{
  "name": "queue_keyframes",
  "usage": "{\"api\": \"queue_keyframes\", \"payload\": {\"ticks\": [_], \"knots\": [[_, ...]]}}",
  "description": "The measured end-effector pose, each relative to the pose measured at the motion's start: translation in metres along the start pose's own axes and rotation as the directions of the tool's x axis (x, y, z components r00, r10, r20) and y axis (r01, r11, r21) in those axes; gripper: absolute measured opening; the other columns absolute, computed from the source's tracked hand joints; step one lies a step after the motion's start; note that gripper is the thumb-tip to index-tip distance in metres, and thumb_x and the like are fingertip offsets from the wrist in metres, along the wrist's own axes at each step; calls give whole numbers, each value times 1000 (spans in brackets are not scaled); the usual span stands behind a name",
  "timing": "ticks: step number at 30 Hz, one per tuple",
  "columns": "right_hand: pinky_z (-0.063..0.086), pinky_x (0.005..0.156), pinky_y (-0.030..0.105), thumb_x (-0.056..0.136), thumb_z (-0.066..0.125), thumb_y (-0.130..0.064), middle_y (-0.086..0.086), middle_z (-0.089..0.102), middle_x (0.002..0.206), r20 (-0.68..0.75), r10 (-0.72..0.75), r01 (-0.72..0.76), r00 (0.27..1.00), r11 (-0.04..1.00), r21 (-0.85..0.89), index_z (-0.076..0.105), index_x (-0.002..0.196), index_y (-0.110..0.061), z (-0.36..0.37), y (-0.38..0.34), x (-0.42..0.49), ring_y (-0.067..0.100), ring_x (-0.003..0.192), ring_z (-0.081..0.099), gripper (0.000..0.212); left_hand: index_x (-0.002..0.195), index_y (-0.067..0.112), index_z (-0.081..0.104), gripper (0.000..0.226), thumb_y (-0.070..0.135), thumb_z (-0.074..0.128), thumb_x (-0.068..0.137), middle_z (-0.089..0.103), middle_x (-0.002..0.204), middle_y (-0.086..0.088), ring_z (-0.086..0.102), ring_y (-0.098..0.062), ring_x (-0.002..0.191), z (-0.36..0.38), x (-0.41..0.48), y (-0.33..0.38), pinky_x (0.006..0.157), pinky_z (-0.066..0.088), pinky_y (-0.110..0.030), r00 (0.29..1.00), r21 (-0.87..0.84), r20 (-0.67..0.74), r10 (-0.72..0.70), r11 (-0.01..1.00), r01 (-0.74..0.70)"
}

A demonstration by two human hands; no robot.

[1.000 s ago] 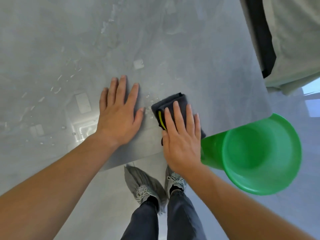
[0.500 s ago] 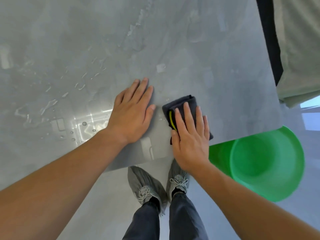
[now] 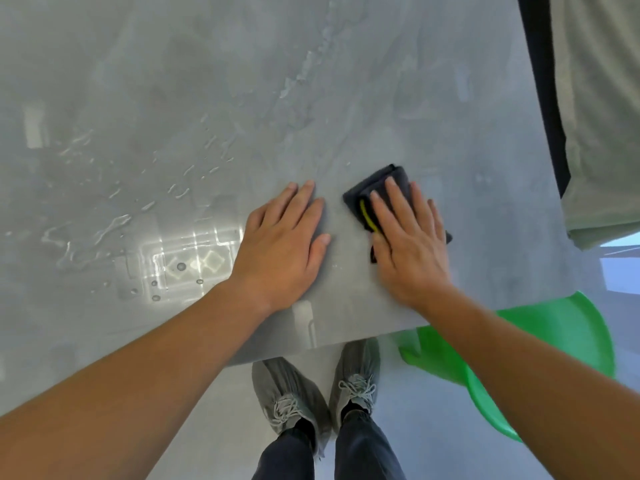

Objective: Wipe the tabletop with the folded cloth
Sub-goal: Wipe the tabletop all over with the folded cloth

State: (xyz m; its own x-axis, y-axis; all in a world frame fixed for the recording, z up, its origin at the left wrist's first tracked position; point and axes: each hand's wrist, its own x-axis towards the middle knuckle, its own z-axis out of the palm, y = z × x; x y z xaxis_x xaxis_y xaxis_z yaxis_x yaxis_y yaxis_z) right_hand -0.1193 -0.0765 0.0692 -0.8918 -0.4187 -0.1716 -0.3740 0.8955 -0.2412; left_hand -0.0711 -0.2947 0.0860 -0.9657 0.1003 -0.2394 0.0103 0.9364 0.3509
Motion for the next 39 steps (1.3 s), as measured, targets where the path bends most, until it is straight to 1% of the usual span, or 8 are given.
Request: {"api": "queue_keyframes", "payload": {"ticks": [3,5,11,17,23,29,35,39], "knots": [[-1,125,46,104,31,-34,-7,2,169,-61,283,-279,957,958,69,15,160,-33,-15,16,70,24,155,-4,58,144,17,43,55,45,30,99,32,159,-4,27,-27,145,-3,2,-1,109,26,-42,1000,21,-17,14,1000,-13],[-2,125,47,103,30,-34,-7,1,169,-92,327,-321,941,945,67,13,160,-32,-11,2,78,25,155,-5,59,138,17,48,52,43,36,95,39,152,-7,37,-30,136,-9,9,-1,104,26,-42,999,47,-44,17,999,-15],[0,125,46,101,32,-36,-7,6,169,89,-130,134,988,990,-38,19,159,-33,-11,3,38,26,155,-1,59,152,16,29,64,48,32,97,16,163,-16,11,-35,150,-26,55,-17,116,12,-47,995,116,-63,-82,989,89],[-3,125,44,103,31,-30,-8,-2,169,-49,262,-259,964,964,56,12,160,-34,-26,0,131,24,155,-7,60,152,22,29,58,46,30,99,16,163,-14,13,-32,149,-31,73,-29,114,15,-47,990,127,-30,-137,982,140],[-3,125,43,98,33,-34,-10,2,168,94,-110,111,989,994,-3,18,159,-36,-21,-11,79,23,155,-5,62,154,26,24,60,48,22,99,11,165,-11,9,-29,150,-37,72,-32,114,6,-42,991,70,10,-130,989,129],[-3,125,45,101,34,-28,-8,0,169,-54,238,-234,970,970,72,14,159,-36,-32,-10,185,24,155,-6,62,145,23,44,56,44,30,95,33,156,-14,28,-32,142,-36,75,-38,110,20,-46,991,10,-31,-130,991,130],[1,125,48,97,32,-31,-6,4,169,118,-216,222,969,974,-39,20,159,-32,-24,-12,145,27,155,-5,63,128,21,55,45,40,35,92,49,135,-3,45,-29,118,-58,90,-42,99,31,-42,983,-93,-51,-177,981,172],[7,125,50,93,34,-30,-5,9,169,41,-49,50,998,998,-24,22,158,-33,-45,18,221,27,155,2,66,131,17,53,48,39,37,91,45,142,-10,40,-33,130,-74,121,-56,105,22,-40,979,-46,-101,-177,984,173]]}}
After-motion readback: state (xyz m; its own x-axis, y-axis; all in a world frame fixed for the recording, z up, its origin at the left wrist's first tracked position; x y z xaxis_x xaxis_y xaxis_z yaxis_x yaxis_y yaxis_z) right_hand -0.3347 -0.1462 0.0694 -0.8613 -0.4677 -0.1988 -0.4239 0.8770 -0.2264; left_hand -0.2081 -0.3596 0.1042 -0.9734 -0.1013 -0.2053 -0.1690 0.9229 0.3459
